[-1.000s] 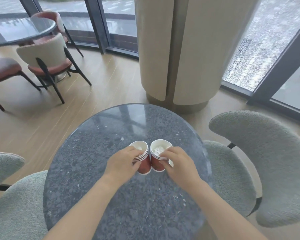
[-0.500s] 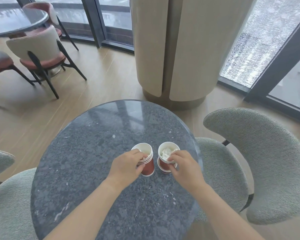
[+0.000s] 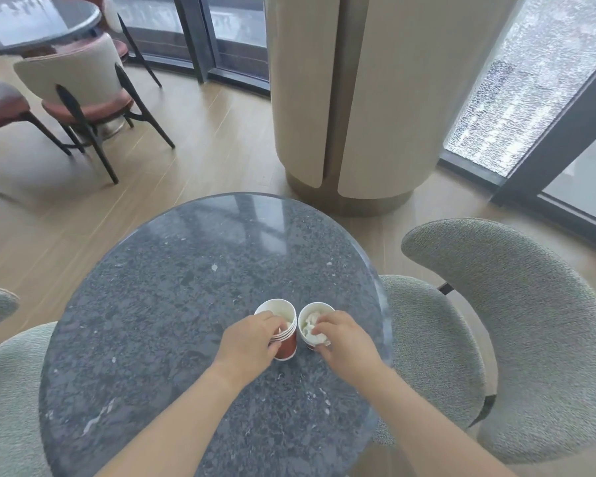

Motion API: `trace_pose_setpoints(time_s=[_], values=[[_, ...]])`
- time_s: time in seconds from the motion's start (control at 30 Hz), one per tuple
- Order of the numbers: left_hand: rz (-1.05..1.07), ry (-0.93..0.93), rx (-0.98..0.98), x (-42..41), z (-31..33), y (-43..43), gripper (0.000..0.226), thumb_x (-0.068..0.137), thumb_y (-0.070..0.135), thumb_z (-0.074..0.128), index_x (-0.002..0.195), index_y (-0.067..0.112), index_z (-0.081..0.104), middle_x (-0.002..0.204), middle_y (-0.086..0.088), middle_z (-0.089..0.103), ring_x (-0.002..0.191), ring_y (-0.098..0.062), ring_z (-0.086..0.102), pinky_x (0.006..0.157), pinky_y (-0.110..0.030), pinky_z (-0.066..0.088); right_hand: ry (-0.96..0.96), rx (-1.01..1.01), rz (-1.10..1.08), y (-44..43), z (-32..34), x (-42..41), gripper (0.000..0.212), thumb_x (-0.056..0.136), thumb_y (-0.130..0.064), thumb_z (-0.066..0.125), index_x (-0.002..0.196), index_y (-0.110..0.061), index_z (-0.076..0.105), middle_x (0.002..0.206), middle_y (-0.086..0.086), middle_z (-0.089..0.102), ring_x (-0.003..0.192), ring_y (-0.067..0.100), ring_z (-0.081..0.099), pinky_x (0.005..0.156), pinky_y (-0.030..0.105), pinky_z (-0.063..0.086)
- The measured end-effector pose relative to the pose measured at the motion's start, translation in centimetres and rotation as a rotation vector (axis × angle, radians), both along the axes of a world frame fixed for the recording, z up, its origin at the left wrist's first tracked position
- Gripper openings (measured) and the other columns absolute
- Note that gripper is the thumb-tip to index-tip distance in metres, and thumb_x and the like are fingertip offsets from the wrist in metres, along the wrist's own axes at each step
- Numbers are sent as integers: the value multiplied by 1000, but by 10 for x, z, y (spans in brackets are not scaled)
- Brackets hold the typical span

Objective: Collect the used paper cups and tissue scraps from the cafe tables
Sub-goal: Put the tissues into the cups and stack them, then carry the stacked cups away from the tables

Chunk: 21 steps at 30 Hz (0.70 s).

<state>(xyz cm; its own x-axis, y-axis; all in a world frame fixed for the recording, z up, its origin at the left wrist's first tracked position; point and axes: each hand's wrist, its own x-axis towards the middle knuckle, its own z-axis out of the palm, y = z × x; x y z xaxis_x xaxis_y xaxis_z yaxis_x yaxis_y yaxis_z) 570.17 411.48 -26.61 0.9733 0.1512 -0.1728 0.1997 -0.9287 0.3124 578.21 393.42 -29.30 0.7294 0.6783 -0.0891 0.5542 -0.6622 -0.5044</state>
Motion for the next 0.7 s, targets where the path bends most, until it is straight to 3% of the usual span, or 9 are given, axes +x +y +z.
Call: trace_pose_setpoints(time_s=[0.17,0.27,0.37,0.47,0.57,0.7], values=[[15,43,0,-3,-15,-7,17,87,19,51,103,22,56,106,5,59,103,-19,52,76,-33,44,-37,-21,66,-5,-11,0,17,82,-13,59,98,-14,64,116,0,57,107,23,48,72,35,47],[1,19,-18,-2,-17,-11,19,88,15,51,105,20,57,110,4,57,105,-19,50,78,-33,47,-102,16,82,-6,-11,2,11,75,-5,63,84,-10,66,99,2,64,91,28,55,62,30,42],[27,-79,-52,-3,-14,-15,23,84,14,59,106,18,61,112,2,57,104,-21,52,77,-35,50,-171,97,69,-7,-6,7,21,58,5,72,71,-9,66,84,4,67,75,31,61,54,32,48],[17,-142,-41,-4,-12,-17,26,77,12,68,102,16,64,106,-1,62,96,-24,59,76,-35,52,-227,163,91,-9,-6,11,33,49,9,76,75,-10,67,86,6,68,76,30,64,57,37,53],[4,-44,-9,-2,-12,-16,26,85,20,59,111,21,59,106,2,63,98,-23,58,81,-34,48,-227,157,92,-9,-5,10,40,48,9,76,79,-13,66,86,1,68,76,27,64,58,35,51],[-27,138,103,3,-11,-16,26,92,25,45,117,25,52,114,6,60,105,-20,53,86,-33,41,-195,125,60,-5,-3,8,36,48,6,78,71,-16,60,74,-3,62,64,23,57,50,27,39]])
